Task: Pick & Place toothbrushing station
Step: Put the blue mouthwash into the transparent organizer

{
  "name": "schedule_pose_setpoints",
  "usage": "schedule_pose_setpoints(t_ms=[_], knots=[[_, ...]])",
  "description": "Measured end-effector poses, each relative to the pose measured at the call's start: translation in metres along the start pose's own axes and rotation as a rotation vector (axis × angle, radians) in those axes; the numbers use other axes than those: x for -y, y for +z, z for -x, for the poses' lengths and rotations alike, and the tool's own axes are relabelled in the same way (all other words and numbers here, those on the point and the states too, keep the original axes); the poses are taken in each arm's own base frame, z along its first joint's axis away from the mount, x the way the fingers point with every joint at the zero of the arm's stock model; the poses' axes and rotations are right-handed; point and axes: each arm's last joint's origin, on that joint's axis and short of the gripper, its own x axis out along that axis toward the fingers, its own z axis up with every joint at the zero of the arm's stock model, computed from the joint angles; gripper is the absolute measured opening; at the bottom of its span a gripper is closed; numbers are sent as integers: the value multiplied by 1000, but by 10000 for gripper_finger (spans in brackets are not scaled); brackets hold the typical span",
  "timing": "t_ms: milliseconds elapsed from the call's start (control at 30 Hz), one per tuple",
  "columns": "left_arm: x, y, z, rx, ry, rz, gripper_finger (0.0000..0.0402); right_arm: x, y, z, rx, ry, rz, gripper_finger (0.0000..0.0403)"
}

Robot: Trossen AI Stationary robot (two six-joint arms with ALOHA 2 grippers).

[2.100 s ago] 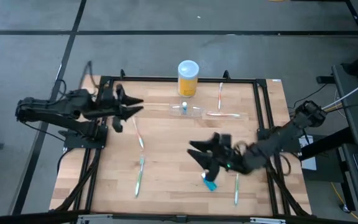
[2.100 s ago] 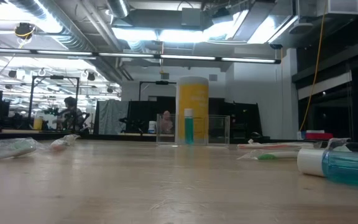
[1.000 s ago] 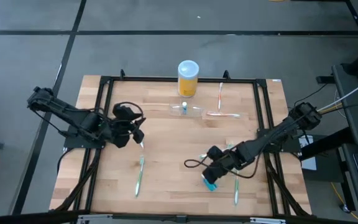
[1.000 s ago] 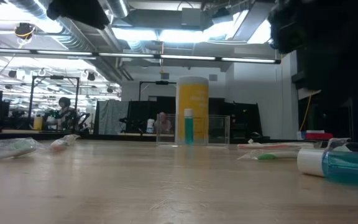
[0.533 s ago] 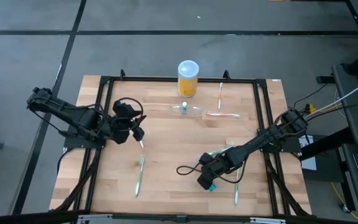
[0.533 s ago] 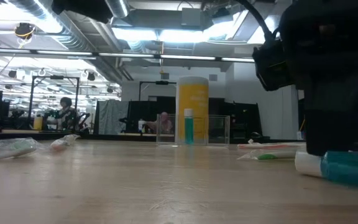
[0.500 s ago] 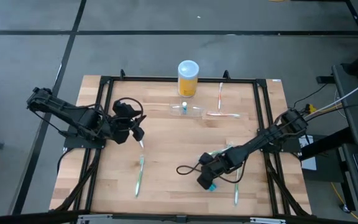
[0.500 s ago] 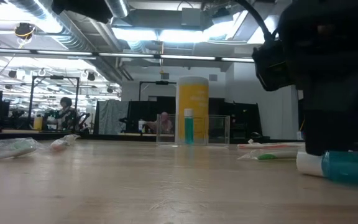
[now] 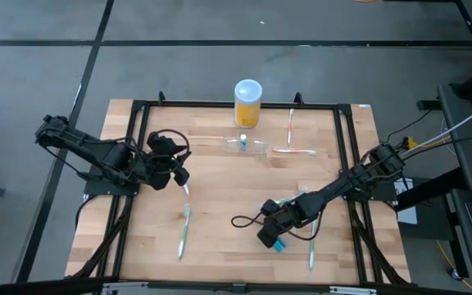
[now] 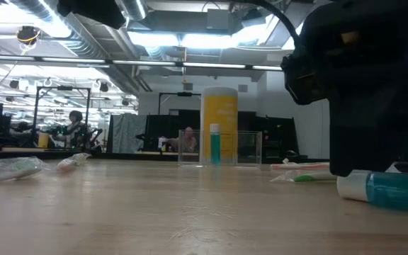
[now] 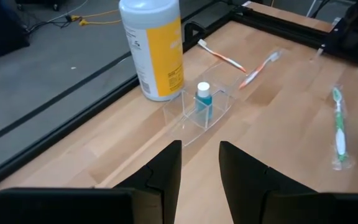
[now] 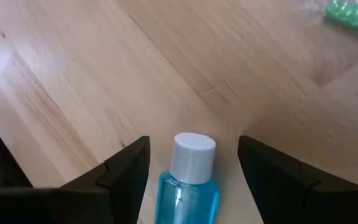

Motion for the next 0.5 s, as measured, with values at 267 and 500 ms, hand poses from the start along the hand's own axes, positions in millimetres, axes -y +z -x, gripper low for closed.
schedule_pose_setpoints(t_ms=[267,500], knots=[[-1,-1,0,-4,5,-10,104,2,-2,-7,-27,-22,-33,242],[-3,-2,0,-14,16,-27,104,4,-2,-7,-27,-37,-55,205]])
